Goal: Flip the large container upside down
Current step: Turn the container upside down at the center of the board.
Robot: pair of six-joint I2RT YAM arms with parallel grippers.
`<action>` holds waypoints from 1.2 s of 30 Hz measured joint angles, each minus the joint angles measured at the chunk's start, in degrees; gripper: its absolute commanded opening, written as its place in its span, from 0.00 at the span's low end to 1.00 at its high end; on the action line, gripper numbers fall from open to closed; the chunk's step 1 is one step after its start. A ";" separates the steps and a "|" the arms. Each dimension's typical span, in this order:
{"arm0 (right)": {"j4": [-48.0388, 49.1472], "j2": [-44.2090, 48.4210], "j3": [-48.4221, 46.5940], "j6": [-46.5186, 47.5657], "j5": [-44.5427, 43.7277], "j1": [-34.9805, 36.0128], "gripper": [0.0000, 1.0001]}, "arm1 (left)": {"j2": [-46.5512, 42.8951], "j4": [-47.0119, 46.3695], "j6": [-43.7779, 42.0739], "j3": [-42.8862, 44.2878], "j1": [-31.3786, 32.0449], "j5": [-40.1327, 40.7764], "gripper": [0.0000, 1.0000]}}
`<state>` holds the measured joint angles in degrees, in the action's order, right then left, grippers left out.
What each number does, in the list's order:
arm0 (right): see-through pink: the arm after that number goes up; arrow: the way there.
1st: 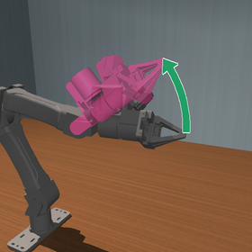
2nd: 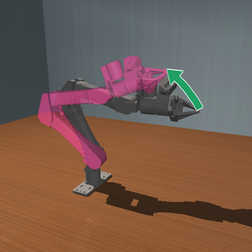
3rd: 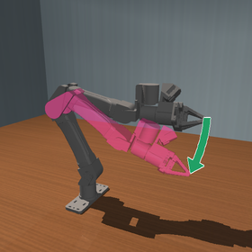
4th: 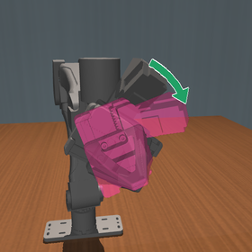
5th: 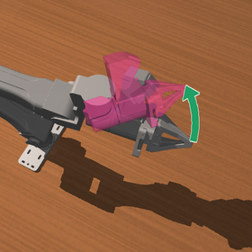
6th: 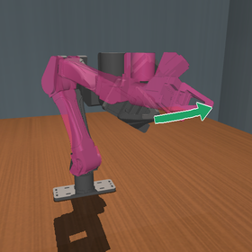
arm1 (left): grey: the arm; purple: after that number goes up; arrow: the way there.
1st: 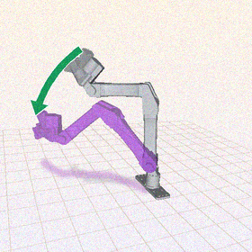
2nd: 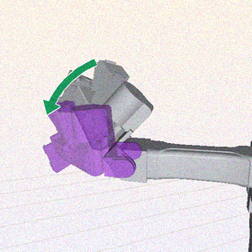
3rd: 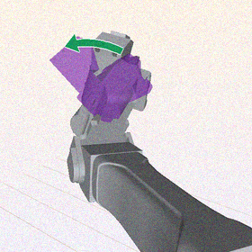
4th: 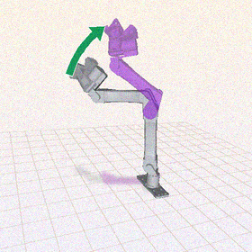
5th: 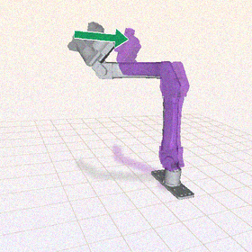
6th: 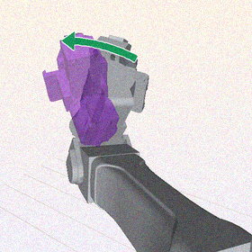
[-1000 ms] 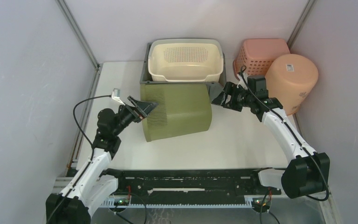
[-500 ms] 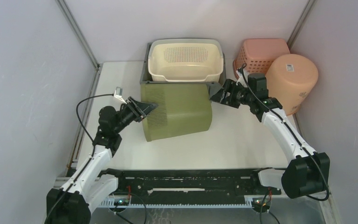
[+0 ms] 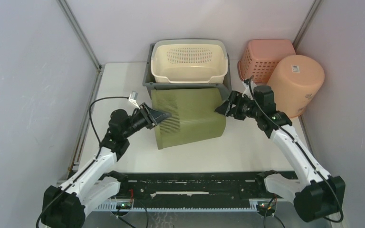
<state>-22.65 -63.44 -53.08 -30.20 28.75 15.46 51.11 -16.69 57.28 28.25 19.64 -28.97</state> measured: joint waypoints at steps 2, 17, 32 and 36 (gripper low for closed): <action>-1.68 3.15 1.33 -0.04 -1.38 0.00 0.77 | 0.00 0.04 0.28 0.00 1.62 0.44 0.37; -11.89 18.05 5.57 0.04 -10.49 -0.07 0.77 | 2.03 0.26 0.11 0.48 11.37 2.69 0.99; -10.58 16.41 5.57 -1.66 -4.17 1.07 0.77 | 2.82 3.96 -1.75 6.69 5.44 -7.19 0.98; -10.58 16.24 5.57 -1.73 -3.34 1.16 0.77 | 2.91 3.91 -1.75 6.67 4.13 -9.01 0.90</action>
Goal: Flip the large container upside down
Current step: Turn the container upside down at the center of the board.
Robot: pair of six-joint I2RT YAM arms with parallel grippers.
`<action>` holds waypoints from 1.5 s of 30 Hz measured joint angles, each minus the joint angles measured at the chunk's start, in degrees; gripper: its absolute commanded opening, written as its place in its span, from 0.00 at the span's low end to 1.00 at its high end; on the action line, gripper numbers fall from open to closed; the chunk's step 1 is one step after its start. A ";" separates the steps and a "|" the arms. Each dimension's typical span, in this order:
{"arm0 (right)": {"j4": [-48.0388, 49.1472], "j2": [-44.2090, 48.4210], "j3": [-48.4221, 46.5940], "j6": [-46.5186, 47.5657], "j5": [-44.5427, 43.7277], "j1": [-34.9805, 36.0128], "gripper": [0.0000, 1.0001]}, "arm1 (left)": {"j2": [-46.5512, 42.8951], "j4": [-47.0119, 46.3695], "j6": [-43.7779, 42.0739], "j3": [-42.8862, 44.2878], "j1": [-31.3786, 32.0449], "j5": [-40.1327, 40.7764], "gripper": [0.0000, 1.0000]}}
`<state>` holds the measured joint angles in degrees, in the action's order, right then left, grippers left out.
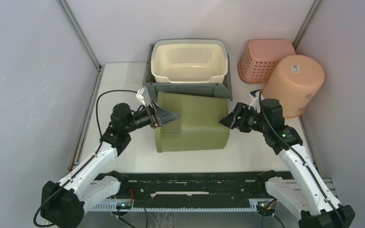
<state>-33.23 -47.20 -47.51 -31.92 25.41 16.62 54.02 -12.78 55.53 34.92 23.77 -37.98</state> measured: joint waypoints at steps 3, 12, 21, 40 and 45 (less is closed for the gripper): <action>0.07 -0.20 0.00 -0.13 0.37 0.00 0.77 | 0.35 0.02 -0.02 -0.07 -0.74 -1.11 0.79; 0.35 -0.90 0.00 -0.39 1.07 0.02 0.77 | 1.57 -1.09 0.52 -0.83 -3.82 -3.89 0.80; 0.35 -0.98 0.00 -0.42 1.49 0.02 0.77 | -0.24 0.96 0.83 -2.36 -8.07 -2.80 0.86; 0.20 -0.98 0.00 -0.42 1.68 0.31 0.77 | 5.20 5.42 1.05 0.02 -8.57 -10.71 0.70; 0.17 -0.98 -0.02 -0.42 1.73 0.35 0.77 | 6.40 10.82 -3.50 4.83 -10.27 -11.89 0.67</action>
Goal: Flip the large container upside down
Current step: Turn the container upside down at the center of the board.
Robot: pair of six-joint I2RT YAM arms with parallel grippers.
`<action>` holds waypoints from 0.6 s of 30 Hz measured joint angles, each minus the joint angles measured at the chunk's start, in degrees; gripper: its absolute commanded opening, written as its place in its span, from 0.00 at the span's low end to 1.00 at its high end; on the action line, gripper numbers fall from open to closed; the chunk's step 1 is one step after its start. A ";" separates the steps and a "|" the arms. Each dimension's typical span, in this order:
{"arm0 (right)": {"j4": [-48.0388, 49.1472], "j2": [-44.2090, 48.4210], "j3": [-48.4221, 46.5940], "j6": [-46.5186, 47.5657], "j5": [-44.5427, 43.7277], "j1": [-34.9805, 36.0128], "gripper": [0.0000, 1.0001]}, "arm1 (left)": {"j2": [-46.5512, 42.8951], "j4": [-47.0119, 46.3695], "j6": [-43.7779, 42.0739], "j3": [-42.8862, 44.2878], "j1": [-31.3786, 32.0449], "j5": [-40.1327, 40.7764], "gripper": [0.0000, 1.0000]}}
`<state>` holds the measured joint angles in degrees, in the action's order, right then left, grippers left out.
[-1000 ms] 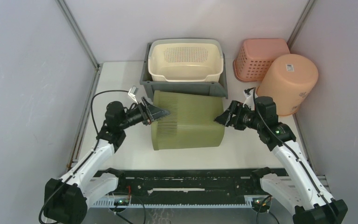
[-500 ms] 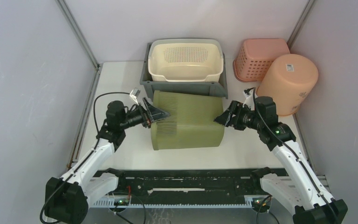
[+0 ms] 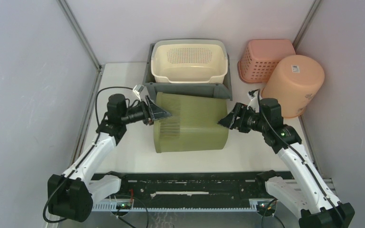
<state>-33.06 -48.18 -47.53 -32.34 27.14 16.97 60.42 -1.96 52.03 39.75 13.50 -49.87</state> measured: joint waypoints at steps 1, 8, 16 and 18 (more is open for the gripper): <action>-0.09 -0.04 -0.09 0.02 0.00 0.00 0.77 | 0.04 0.92 -0.94 0.79 -0.46 -0.26 0.65; -0.63 -1.27 -1.66 0.07 0.13 0.00 0.77 | 1.25 4.76 -4.70 2.40 -1.68 -3.08 0.44; -0.63 -1.66 -1.73 0.11 0.61 0.00 0.77 | 2.86 5.66 -5.55 2.40 -1.68 -5.77 0.13; -0.90 -1.70 -1.73 0.13 0.57 0.00 0.77 | 3.19 5.64 -4.87 2.40 -1.75 -6.86 0.04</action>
<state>-33.95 -49.89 -49.25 -32.21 27.70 16.97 63.61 3.68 47.16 42.15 11.75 -56.73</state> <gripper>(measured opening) 0.774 0.165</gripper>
